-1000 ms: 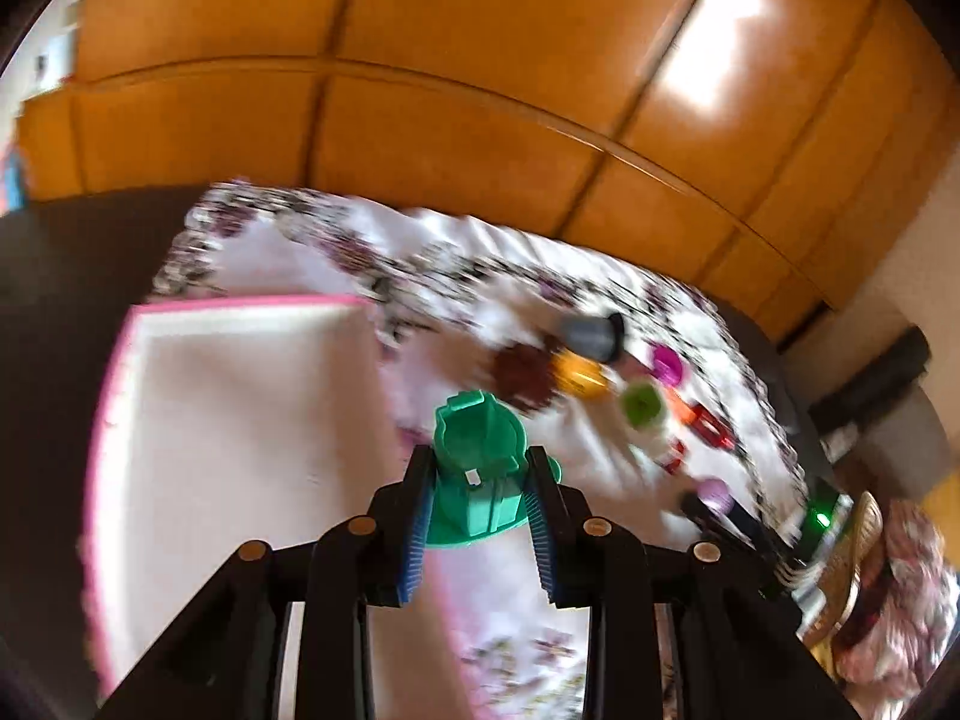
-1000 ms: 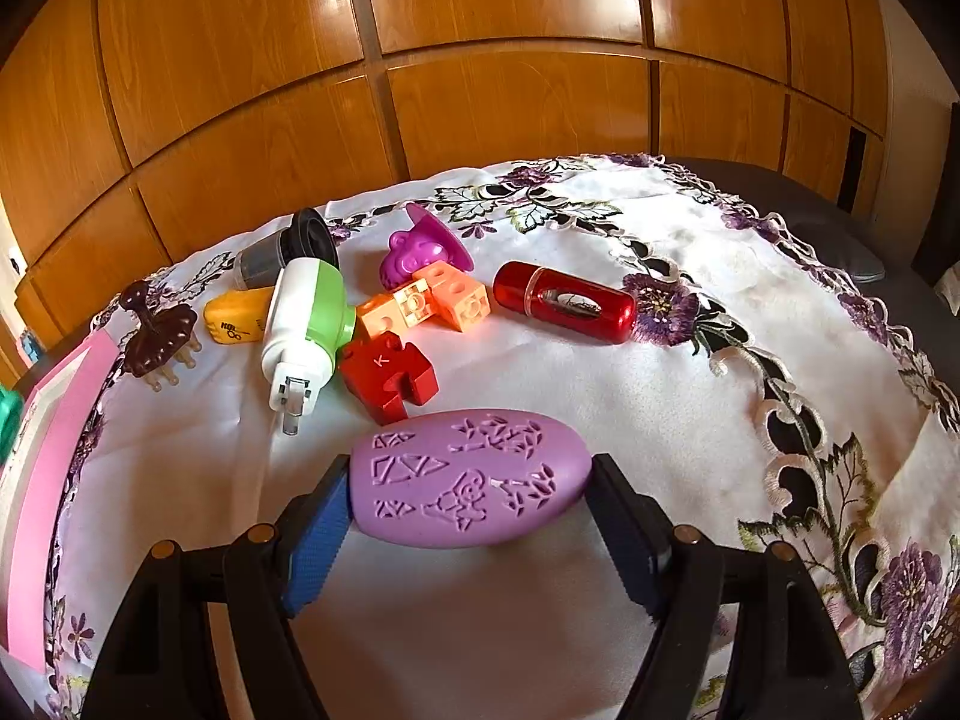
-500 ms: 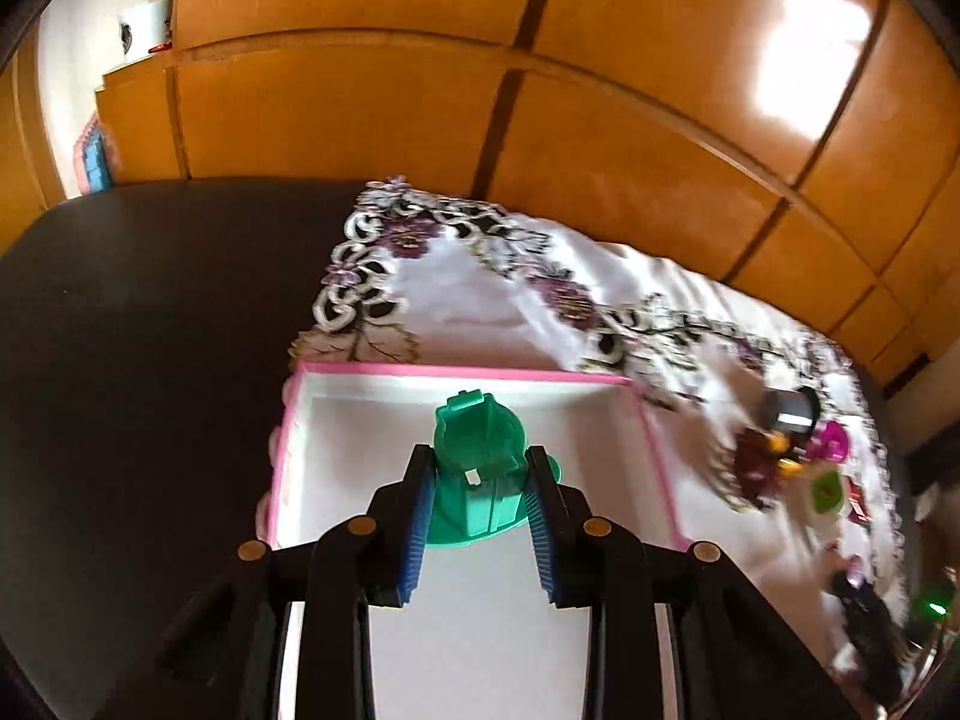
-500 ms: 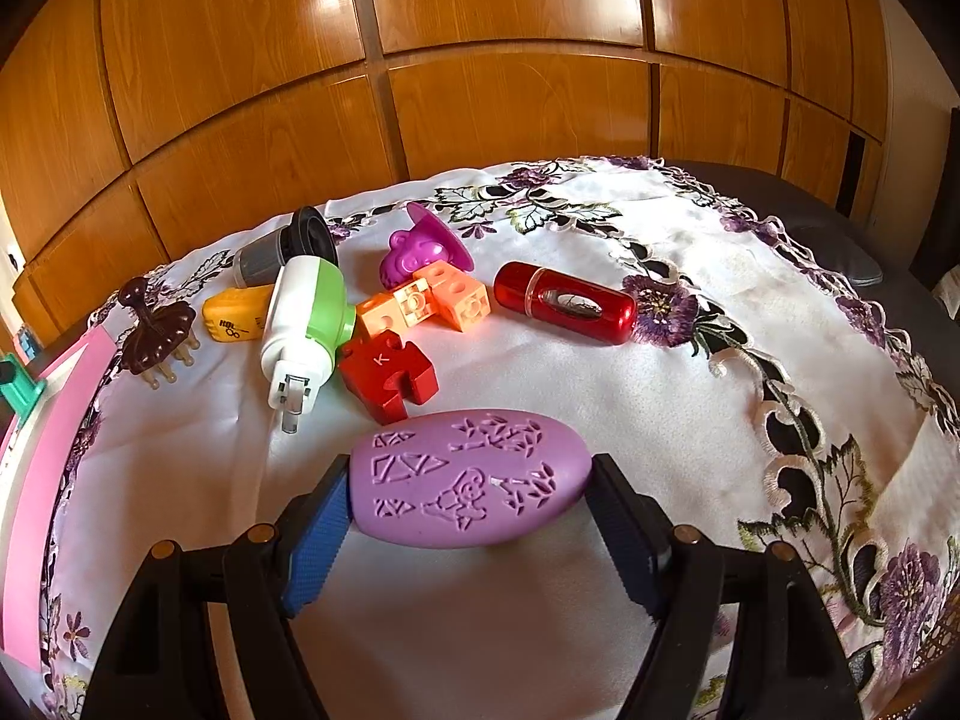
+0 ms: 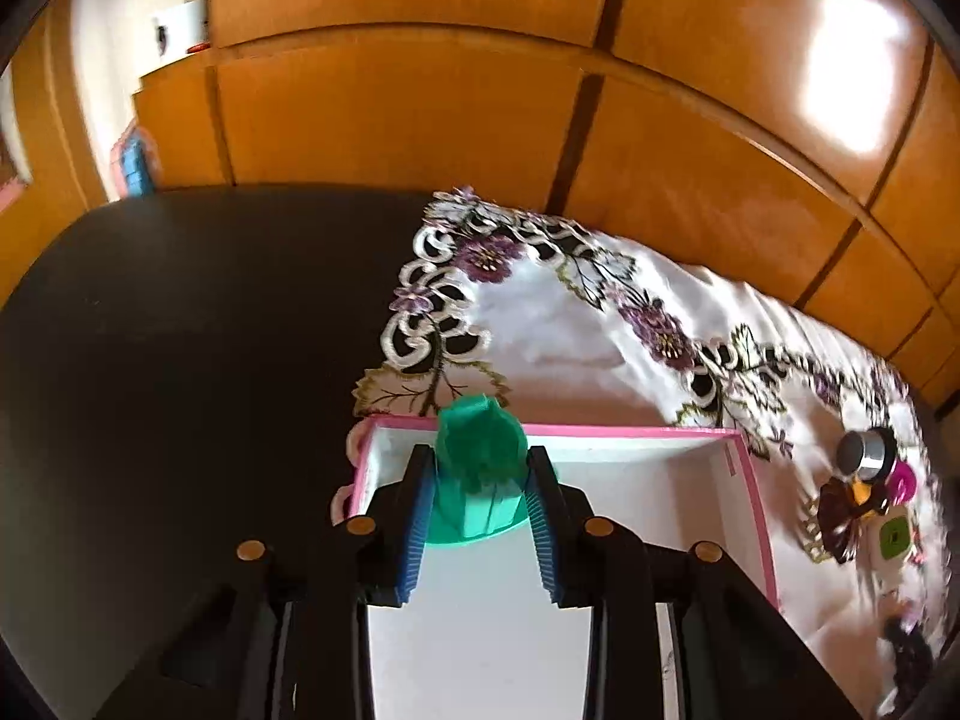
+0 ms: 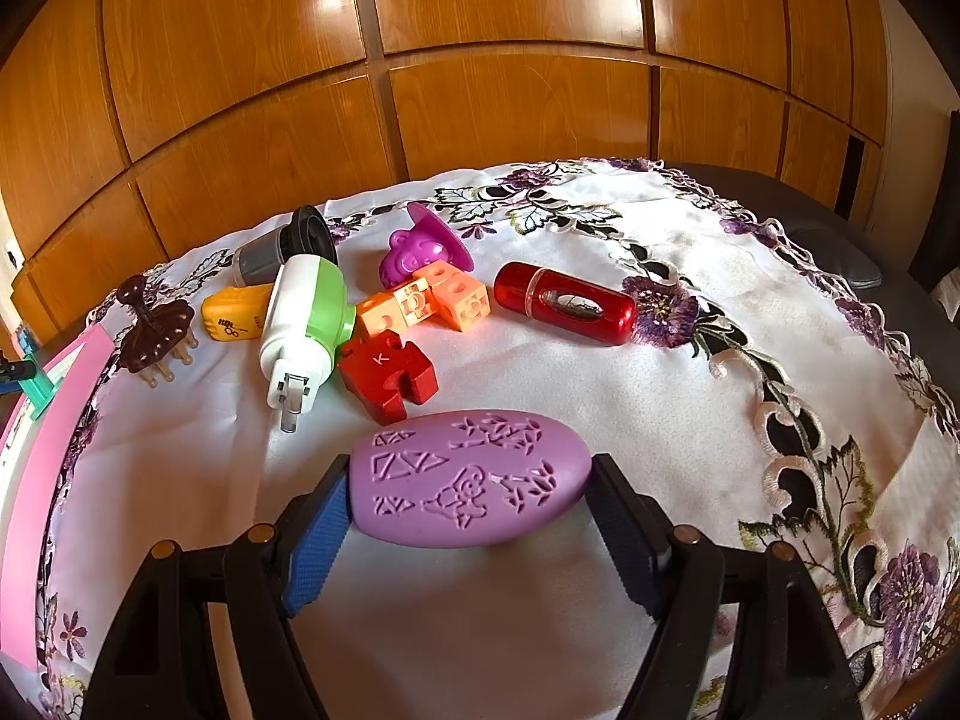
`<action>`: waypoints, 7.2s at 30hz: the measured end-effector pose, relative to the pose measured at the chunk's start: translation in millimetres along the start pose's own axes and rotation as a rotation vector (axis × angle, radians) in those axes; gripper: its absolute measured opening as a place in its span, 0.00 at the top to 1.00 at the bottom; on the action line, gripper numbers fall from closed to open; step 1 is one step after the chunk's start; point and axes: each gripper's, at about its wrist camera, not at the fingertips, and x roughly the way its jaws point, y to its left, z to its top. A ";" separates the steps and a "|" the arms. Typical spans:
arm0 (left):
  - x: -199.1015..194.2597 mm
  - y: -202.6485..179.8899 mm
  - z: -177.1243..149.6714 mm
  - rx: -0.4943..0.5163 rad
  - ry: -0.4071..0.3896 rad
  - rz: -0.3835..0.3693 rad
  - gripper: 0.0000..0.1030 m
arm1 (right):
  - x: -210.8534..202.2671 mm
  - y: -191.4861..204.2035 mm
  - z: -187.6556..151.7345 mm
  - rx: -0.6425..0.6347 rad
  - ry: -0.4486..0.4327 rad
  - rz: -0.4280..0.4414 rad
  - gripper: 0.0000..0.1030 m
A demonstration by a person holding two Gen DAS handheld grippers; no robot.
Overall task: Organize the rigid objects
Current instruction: 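Carry the green stand into the pink box and open the left tool, then carry the lavender stamp into the box beside the green stand, open right tool, then move the right tool to the green-white plug and close on it, then grasp the brown flower clip with the left tool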
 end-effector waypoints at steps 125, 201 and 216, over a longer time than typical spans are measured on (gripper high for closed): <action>-119.9 -127.8 -146.3 0.266 0.030 -0.264 0.03 | -31.4 47.4 -12.1 -0.069 0.095 0.146 0.24; -57.7 -237.6 -76.7 0.366 -0.052 -0.051 0.03 | 19.8 74.9 20.2 -0.176 0.079 0.182 0.49; 7.8 -245.4 -53.1 0.256 0.036 -0.094 0.36 | 20.4 68.1 15.5 -0.144 0.060 0.205 0.49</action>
